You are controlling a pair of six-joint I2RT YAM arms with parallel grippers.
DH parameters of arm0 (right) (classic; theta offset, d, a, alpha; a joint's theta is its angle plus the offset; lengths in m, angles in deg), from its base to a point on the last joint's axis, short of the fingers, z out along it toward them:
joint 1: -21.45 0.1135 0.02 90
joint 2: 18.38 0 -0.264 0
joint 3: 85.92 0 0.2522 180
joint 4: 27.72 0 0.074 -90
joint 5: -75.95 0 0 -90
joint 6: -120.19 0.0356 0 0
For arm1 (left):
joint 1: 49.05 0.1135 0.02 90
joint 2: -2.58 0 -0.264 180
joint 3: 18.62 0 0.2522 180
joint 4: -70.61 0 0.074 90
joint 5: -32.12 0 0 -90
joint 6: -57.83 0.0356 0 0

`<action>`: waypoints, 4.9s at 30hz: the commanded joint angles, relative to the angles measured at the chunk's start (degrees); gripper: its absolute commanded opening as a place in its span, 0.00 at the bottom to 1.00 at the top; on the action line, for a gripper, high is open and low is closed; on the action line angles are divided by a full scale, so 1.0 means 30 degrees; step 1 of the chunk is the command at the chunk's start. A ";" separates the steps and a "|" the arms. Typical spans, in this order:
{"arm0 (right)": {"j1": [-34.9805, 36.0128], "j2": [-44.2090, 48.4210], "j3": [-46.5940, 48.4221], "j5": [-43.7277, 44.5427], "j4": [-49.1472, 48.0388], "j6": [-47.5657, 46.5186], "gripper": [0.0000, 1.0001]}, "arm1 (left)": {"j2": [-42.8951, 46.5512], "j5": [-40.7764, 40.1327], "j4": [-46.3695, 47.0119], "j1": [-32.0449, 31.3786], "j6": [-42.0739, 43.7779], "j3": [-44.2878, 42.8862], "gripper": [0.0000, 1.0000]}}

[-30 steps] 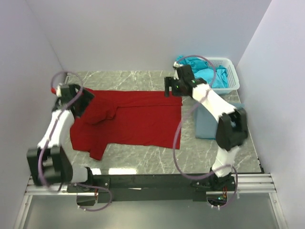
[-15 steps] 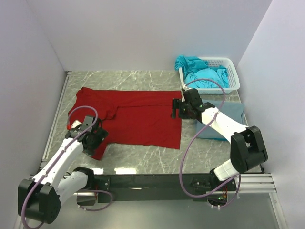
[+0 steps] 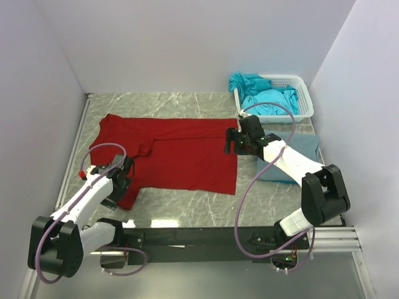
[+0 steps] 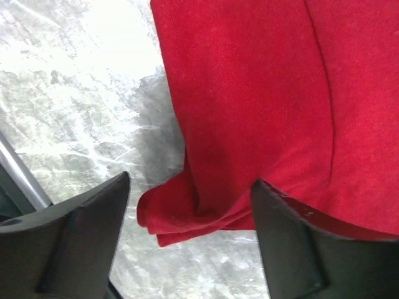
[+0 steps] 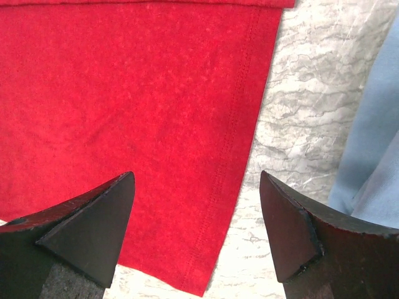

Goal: Fold and stack the t-shirts
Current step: Fold the tshirt

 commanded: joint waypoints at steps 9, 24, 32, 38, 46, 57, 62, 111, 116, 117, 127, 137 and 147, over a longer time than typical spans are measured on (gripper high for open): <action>-0.0044 0.0379 0.0449 0.0626 0.0022 -0.0020 0.87 | 0.2700 -0.0808 0.0046 0.0165 -0.1210 0.0690 0.09; 0.3174 0.2634 -0.2977 0.0450 0.2451 -0.0345 0.87 | 0.0912 0.0070 0.0425 0.0165 0.0402 -0.0481 0.01; 0.5695 0.2782 -0.4795 -0.0722 0.3626 0.1179 0.82 | 0.1469 0.0011 0.0426 0.0166 0.0899 -0.0774 0.01; 0.6079 0.1817 -0.4766 0.0038 0.3862 0.1591 0.79 | 0.1586 -0.0015 0.0719 0.0136 0.1281 -0.0833 0.01; 0.6050 0.0146 -0.4385 0.0772 0.3392 0.1883 0.59 | 0.1528 -0.0135 0.1041 0.0166 0.1808 -0.1213 0.01; 0.6050 0.0116 -0.3188 0.1738 0.3800 0.1738 0.00 | 0.1206 -0.0807 0.1071 0.0165 0.2248 -0.2471 0.01; 0.6021 0.0408 -0.2102 0.2381 0.4299 0.1445 0.00 | 0.0621 -0.1305 0.1100 0.0165 0.2862 -0.3526 0.01; 0.0689 -0.7643 1.0492 0.2325 0.6702 -0.1983 0.00 | -1.1945 -0.0369 0.5260 0.2069 0.9336 -1.5009 0.07; 0.0162 -0.9228 1.2194 0.2559 0.6909 -0.2041 0.00 | -1.2738 0.0158 0.6256 0.2274 1.0452 -1.5626 0.56; -0.0042 -0.9491 1.2486 0.2530 0.6908 -0.2013 0.02 | -1.2827 0.0304 0.6257 0.2391 1.0684 -1.5860 0.72; -0.0219 -0.8387 1.1647 0.2326 0.5826 -0.1427 0.84 | -1.1191 0.2225 0.6630 0.2802 1.2444 -1.6517 0.90; -0.0161 -0.4837 0.5696 0.0187 0.3334 -0.1134 0.86 | -0.5800 0.5340 0.9911 0.2802 1.1068 -0.8251 0.94; 0.0044 -0.3958 0.4551 -0.0049 0.2982 -0.1045 0.88 | -0.5824 0.4988 1.5303 0.4902 1.1476 -0.3474 0.94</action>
